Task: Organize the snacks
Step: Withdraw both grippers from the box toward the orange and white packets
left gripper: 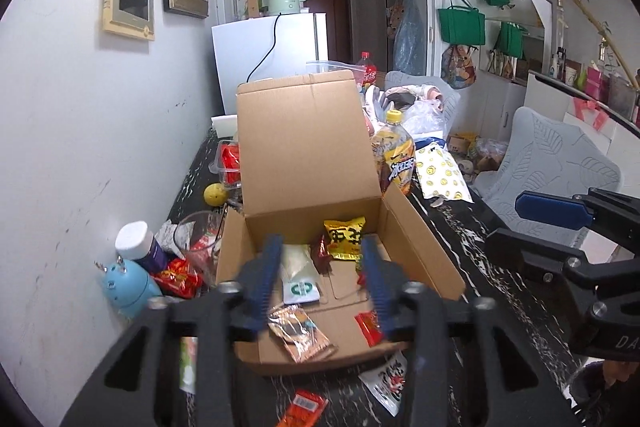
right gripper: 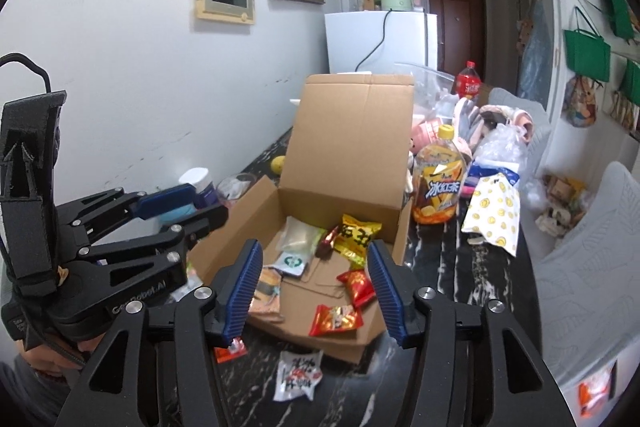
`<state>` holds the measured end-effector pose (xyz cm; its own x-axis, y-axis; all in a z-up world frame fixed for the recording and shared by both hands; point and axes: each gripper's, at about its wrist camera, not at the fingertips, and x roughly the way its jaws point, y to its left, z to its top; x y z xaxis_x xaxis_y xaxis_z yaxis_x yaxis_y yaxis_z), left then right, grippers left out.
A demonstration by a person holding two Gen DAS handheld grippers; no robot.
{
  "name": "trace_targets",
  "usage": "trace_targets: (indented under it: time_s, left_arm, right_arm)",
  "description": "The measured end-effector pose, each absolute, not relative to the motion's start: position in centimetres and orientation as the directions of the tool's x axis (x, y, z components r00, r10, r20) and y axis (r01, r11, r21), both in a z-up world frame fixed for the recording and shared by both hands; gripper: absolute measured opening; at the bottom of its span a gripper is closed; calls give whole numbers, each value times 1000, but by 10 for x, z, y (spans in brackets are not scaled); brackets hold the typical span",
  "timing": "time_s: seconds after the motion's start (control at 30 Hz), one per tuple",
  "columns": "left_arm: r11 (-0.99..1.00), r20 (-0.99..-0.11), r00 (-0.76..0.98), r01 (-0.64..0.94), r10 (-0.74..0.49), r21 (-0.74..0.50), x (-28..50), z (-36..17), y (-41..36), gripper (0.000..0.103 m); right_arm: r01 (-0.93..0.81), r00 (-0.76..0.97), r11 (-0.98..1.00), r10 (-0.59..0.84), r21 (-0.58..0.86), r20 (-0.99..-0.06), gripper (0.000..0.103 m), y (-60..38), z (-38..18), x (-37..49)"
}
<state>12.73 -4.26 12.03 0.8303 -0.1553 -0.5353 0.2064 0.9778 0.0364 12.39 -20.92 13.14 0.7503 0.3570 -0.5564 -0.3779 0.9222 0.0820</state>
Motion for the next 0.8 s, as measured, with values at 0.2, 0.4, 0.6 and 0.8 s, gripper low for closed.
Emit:
trace_targets:
  time_s: [0.2, 0.4, 0.6, 0.8]
  left_arm:
    - [978, -510, 846, 203, -155, 40, 101, 115, -39, 66]
    - [974, -533, 829, 224, -167, 43, 85, 101, -37, 66]
    - [966, -561, 804, 259, -198, 30, 71, 82, -31, 66]
    - [962, -608, 761, 273, -226, -15, 68, 56, -18, 66]
  right_arm:
    - [-369, 765, 926, 347, 72, -543, 68, -211, 121, 100]
    - [-355, 763, 930, 345, 91, -547, 73, -212, 104, 82]
    - [-363, 732, 924, 364, 122, -576, 75, -207, 80, 71]
    - [-349, 701, 924, 369, 157, -611, 75, -201, 47, 68]
